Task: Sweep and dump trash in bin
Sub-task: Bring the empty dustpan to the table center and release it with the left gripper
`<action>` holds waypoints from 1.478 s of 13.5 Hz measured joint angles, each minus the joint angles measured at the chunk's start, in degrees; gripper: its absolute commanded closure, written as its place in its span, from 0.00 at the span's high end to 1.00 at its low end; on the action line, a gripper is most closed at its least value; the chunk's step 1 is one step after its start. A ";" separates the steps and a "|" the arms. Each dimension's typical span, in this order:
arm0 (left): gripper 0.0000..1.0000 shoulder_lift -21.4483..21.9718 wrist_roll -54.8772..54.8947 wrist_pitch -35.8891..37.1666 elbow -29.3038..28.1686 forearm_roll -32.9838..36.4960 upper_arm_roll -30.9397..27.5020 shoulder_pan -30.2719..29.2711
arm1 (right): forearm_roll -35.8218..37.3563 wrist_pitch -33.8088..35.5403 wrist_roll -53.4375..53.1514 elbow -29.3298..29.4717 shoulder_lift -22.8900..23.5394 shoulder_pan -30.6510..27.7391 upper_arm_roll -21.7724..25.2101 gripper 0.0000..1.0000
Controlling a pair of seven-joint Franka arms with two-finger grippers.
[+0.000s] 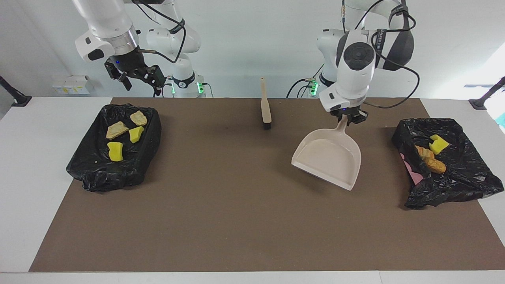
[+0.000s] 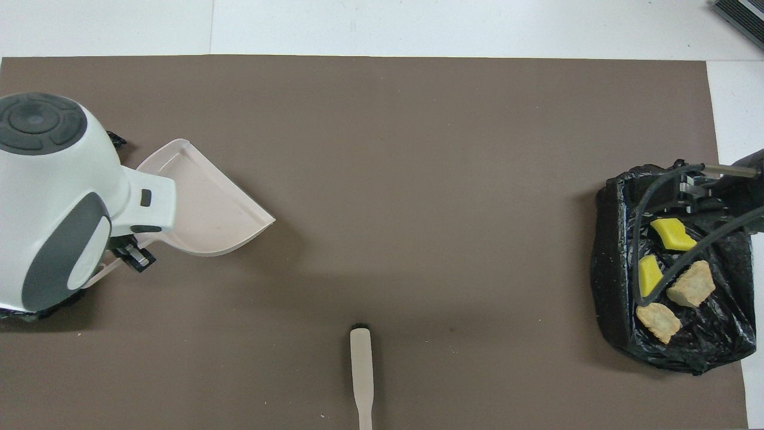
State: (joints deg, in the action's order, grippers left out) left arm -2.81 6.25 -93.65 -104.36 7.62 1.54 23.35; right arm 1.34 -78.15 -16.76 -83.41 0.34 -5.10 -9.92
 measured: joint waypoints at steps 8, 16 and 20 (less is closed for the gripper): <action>0.00 -11.24 -22.55 -20.97 -0.57 -7.71 -0.03 11.93 | 0.00 0.00 0.00 0.00 -0.20 4.41 4.59 1.00; 1.00 -16.46 -32.10 -28.94 1.40 -9.30 -1.34 16.08 | 0.00 0.00 0.00 -0.03 -0.20 4.34 5.11 1.00; 1.00 -12.81 -32.05 -25.55 2.05 -9.30 -2.32 9.90 | 0.00 0.00 0.00 -0.03 -0.20 4.32 5.11 1.00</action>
State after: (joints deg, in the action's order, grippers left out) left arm -15.61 -25.80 -119.21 -102.31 -1.69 -0.78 33.26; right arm 1.34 -78.16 -16.76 -83.45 0.13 -0.78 -4.81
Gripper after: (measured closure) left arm 0.000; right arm 0.000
